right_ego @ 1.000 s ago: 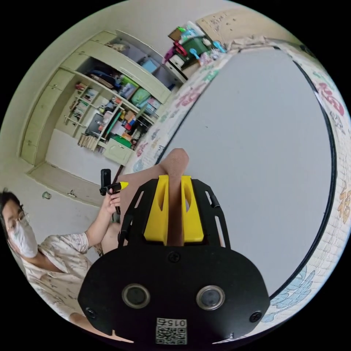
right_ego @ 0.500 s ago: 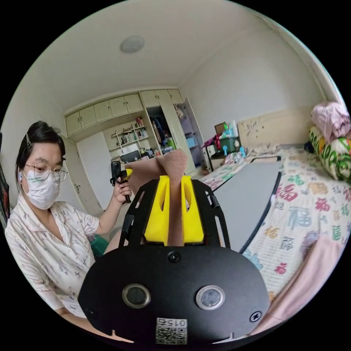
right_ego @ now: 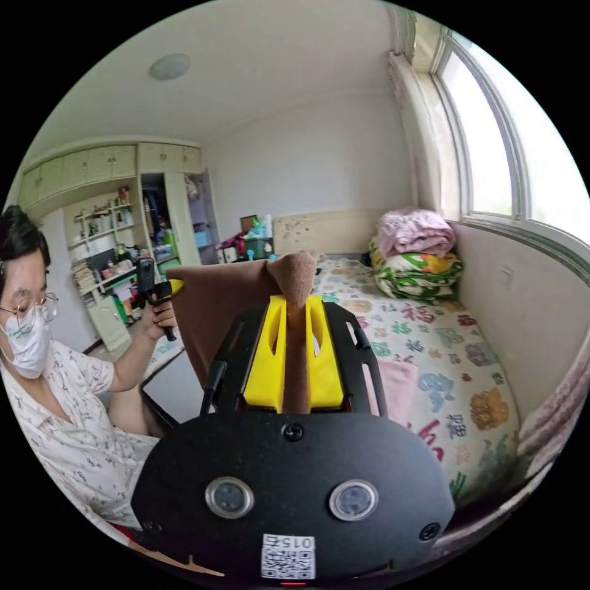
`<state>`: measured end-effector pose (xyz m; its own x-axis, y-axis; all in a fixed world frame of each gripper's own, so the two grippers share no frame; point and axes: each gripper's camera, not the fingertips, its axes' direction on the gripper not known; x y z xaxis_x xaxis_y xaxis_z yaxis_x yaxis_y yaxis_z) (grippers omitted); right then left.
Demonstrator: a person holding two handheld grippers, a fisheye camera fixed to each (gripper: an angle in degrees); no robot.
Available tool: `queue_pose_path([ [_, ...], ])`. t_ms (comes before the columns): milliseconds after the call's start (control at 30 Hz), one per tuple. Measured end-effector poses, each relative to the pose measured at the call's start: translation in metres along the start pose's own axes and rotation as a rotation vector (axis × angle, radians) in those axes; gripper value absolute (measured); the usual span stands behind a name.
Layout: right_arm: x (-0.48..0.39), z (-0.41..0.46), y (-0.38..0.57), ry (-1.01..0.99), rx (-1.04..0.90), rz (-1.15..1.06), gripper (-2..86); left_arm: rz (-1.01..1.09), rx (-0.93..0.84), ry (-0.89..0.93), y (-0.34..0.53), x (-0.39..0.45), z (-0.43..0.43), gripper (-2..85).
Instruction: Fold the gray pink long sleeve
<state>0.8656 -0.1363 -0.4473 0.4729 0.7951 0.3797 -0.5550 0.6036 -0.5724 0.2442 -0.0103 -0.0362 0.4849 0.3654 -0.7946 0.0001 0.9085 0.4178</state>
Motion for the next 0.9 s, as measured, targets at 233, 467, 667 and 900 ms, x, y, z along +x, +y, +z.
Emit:
queue_pose_path([
  [233,0.032,-0.003,0.015,0.167,-0.038,0.140,5.8,-0.072,-0.022,0.069,-0.009,-0.033,0.074,6.3],
  [467,0.085,0.067,0.013,0.246,-0.091,0.192,5.8,-0.137,-0.062,0.034,-0.031,-0.090,0.121,6.3],
  [667,0.189,0.163,0.010,0.052,-0.168,0.290,5.8,-0.217,-0.130,-0.096,-0.038,-0.169,0.166,6.4],
  [900,0.284,0.306,0.013,0.129,-0.352,0.377,5.8,-0.399,-0.239,-0.148,-0.038,-0.280,0.242,6.4],
])
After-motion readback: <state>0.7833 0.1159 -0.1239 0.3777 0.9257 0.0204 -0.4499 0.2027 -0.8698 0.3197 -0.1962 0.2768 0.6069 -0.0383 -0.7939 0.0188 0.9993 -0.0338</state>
